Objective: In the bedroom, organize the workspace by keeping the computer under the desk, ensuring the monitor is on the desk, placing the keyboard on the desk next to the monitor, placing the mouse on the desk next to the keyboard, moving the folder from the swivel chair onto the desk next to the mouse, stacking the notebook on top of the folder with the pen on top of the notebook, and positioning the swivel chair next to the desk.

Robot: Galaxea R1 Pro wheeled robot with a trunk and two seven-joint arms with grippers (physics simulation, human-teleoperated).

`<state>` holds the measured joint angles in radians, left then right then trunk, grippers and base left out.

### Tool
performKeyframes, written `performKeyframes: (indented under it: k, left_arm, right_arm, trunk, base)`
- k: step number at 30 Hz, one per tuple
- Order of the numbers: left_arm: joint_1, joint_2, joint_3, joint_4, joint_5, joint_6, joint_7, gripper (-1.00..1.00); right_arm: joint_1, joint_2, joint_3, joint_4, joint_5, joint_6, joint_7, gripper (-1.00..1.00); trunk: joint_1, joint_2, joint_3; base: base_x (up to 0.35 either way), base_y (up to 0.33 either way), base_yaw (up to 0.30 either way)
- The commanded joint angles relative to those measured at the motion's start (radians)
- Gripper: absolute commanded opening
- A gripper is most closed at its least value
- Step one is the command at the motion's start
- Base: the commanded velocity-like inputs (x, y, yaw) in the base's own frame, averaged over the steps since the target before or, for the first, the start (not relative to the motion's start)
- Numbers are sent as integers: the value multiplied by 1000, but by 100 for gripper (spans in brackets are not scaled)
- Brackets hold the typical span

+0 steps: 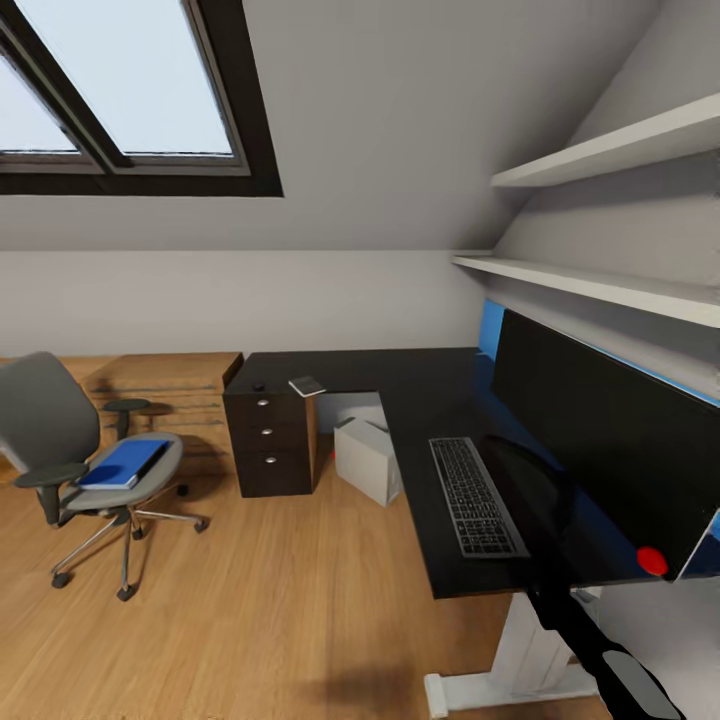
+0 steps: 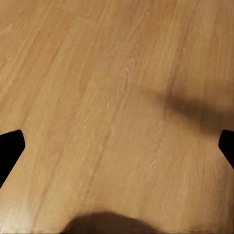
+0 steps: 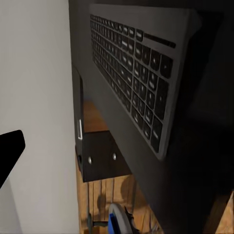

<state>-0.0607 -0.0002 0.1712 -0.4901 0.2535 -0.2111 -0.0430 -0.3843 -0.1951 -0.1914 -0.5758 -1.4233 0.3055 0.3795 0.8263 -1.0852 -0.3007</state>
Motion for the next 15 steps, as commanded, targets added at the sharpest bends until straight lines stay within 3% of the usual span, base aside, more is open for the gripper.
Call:
performKeyframes:
  k: [1, 10, 12, 15]
  left_arm:
    - [-1, 0, 1, 1, 10, -2, -5, 100]
    - [-1, 0, 1, 1, 10, -2, -4, 100]
    - [-1, 0, 1, 1, 10, -2, -4, 100]
    - [-1, 0, 1, 1, 10, -2, -3, 100]
  right_arm:
    - [-1, 0, -3, 1, -8, 9, 1, 100]
    - [-1, 2, -2, 16, -4, 6, 2, 100]
    - [-1, 3, 7, 41, 18, 5, 3, 100]
    - [-1, 3, 29, 69, 84, 5, 5, 100]
  trunk:
    - [-1, -1, -1]
    - [-1, -1, -1]
    - [-1, -1, -1]
    - [-1, -1, -1]
  base:
    - [-318, 0, 0]
    - [-318, -9, 0]
    - [-317, -79, 0]
    - [-281, -112, 0]
